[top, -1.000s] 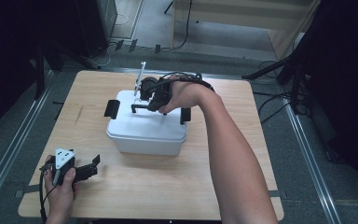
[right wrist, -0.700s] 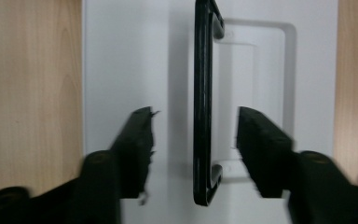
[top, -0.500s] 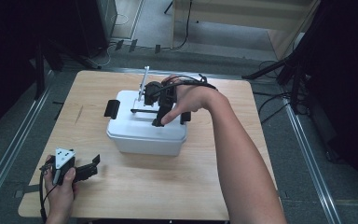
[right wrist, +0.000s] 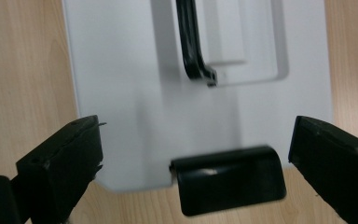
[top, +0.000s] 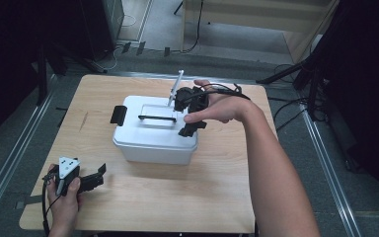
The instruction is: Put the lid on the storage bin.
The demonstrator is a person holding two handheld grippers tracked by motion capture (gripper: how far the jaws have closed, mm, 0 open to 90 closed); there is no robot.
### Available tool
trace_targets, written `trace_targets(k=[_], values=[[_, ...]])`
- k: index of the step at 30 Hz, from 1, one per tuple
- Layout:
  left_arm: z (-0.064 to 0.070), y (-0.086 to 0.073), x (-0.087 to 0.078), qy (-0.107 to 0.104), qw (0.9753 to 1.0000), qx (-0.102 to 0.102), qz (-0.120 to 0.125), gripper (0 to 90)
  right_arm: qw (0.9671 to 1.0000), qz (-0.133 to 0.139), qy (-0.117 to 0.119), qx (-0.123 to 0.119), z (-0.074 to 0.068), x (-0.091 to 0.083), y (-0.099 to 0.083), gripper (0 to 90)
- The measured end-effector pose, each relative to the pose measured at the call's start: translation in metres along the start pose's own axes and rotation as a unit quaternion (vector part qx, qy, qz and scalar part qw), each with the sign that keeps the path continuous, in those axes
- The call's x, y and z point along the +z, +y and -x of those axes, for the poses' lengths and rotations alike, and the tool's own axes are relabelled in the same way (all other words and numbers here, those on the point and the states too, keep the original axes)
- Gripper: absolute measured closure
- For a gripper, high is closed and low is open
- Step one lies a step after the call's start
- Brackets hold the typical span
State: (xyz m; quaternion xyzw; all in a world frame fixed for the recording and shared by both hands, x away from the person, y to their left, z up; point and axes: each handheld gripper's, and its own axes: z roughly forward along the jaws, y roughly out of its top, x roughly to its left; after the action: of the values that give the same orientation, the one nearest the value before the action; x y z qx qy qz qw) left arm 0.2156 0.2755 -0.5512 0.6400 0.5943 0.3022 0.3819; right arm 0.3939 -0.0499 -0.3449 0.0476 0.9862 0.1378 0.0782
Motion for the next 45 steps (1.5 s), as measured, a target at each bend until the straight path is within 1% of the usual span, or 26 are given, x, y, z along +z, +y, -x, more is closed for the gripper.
trace_targets(k=[1, 3, 4, 5, 6, 10, 11, 14, 17, 20, 25, 27, 30, 34, 39, 40, 45], values=[[0.0, 0.0, 0.0, 0.001, 1.0, 0.0, 0.0, 2.6, 1.0, 0.001, -0.001, 0.003, 0.001, -0.001, -0.004, 2.6], [0.001, 0.0, 0.0, 0.002, 1.0, 0.001, 0.0, 2.6, 0.9998, 0.001, -0.005, 0.017, 0.003, -0.003, -0.013, 2.6], [0.001, 0.0, 0.0, 0.002, 1.0, 0.002, 0.0, 2.6, 0.9998, 0.002, -0.006, 0.016, 0.004, -0.004, -0.017, 2.6], [0.001, 0.0, 0.0, 0.002, 1.0, 0.002, 0.0, 2.6, 0.9997, 0.004, -0.008, 0.024, 0.004, -0.005, -0.021, 2.6], [0.001, 0.0, 0.0, 0.002, 1.0, 0.001, 0.001, 2.6, 0.9997, 0.005, -0.008, 0.023, 0.005, -0.006, -0.025, 2.6], [0.001, 0.0, 0.0, 0.002, 1.0, 0.001, 0.0, 2.6, 0.9992, 0.004, -0.014, 0.037, 0.006, -0.01, -0.04, 2.6], [0.001, 0.0, 0.0, 0.002, 1.0, 0.002, 0.0, 2.6, 0.9992, 0.006, -0.016, 0.035, 0.007, -0.01, -0.043, 2.6], [0.001, 0.0, 0.0, 0.002, 1.0, 0.003, -0.002, 2.6, 0.9988, 0.002, -0.02, 0.044, 0.007, -0.011, -0.053, 2.6], [0.002, 0.0, 0.001, 0.002, 1.0, 0.005, -0.004, 2.6, 0.9984, 0.004, -0.022, 0.052, 0.006, -0.012, -0.062, 2.6], [0.001, 0.0, 0.001, 0.001, 1.0, 0.003, -0.004, 2.6, 0.9982, 0.005, -0.026, 0.054, 0.006, -0.013, -0.07, 2.6], [0.001, 0.0, 0.001, 0.0, 1.0, 0.003, -0.002, 2.6, 0.997, 0.011, -0.032, 0.069, 0.006, -0.017, -0.085, 2.6], [0.001, 0.0, 0.001, 0.0, 1.0, 0.004, -0.003, 2.6, 0.9964, 0.011, -0.033, 0.077, 0.006, -0.017, -0.091, 2.6], [0.001, 0.0, 0.001, -0.001, 1.0, 0.003, -0.004, 2.6, 0.9962, 0.011, -0.036, 0.078, 0.007, -0.017, -0.098, 2.6], [0.001, 0.0, 0.001, -0.002, 1.0, 0.004, -0.003, 2.6, 0.9952, 0.012, -0.038, 0.089, 0.007, -0.018, -0.108, 2.6], [0.001, 0.0, 0.001, -0.002, 1.0, 0.003, -0.003, 2.6, 0.9948, 0.012, -0.038, 0.093, 0.005, -0.014, -0.12, 2.6], [0.001, 0.0, 0.001, -0.002, 1.0, 0.004, -0.004, 2.6, 0.9944, 0.012, -0.037, 0.098, 0.004, -0.013, -0.122, 2.8], [0.001, 0.0, 0.001, -0.002, 1.0, 0.004, -0.004, 2.6, 0.9931, 0.018, -0.043, 0.108, 0.001, -0.011, -0.137, 3.8]])
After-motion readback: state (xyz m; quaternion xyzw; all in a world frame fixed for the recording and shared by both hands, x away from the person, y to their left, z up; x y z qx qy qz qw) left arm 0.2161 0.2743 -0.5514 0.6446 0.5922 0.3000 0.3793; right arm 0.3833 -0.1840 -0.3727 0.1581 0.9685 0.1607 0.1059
